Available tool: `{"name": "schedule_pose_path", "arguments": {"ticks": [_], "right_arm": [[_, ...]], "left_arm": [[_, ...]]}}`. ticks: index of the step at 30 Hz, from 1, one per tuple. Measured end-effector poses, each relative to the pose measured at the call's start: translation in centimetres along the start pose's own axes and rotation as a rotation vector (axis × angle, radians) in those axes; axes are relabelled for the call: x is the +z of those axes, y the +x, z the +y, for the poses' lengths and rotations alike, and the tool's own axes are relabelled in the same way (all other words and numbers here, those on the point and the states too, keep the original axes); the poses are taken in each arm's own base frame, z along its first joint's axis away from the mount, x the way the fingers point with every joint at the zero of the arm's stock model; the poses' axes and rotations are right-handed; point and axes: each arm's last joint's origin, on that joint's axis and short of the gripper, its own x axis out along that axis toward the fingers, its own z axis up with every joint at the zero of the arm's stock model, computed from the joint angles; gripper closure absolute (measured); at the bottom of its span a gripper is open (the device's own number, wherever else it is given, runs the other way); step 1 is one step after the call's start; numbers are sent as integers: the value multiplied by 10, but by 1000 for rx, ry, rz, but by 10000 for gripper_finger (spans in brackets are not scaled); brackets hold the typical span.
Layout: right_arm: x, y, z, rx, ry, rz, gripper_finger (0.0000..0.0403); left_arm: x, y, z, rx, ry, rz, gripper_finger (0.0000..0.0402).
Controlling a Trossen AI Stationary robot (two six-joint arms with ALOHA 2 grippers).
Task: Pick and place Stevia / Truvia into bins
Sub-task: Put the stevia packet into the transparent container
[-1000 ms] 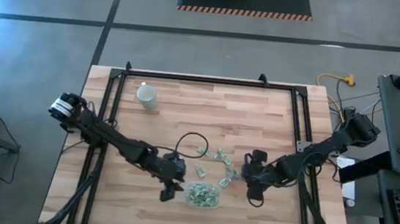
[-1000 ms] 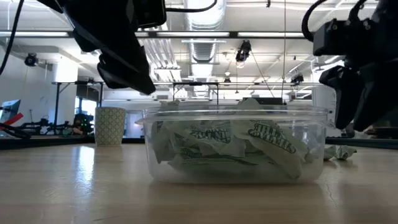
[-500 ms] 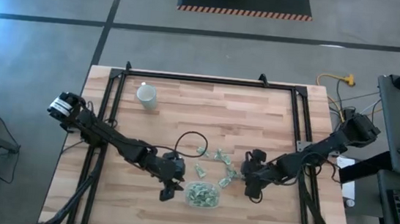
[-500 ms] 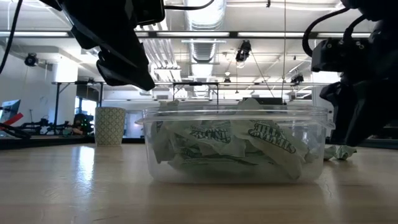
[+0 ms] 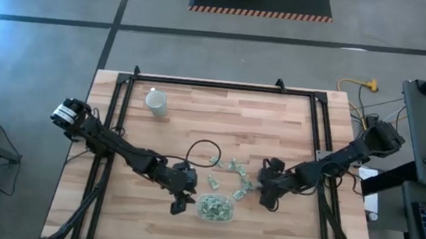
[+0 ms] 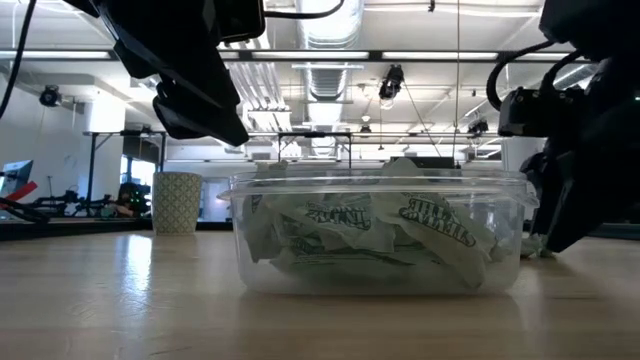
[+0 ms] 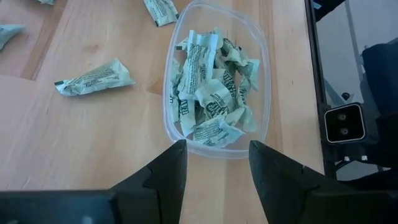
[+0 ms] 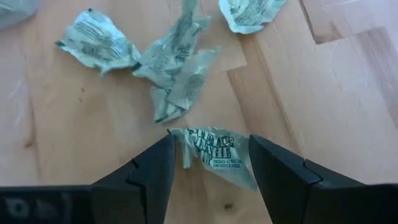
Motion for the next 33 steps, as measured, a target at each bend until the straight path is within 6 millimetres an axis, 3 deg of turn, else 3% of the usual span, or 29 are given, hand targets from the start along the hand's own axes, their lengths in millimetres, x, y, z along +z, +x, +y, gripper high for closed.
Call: {"name": "schedule_pose_path", "arguments": {"ticks": [8,26,33], "right_arm": [[-4,2,-4,1,97,10,225],[4,-1,3,31,129,11,369],[13,-7,10,76,136,5,383]], "left_arm": [[0,0,0,0,0,1,245],[0,0,0,0,0,1,245],[0,0,0,1,1,2,245]]}}
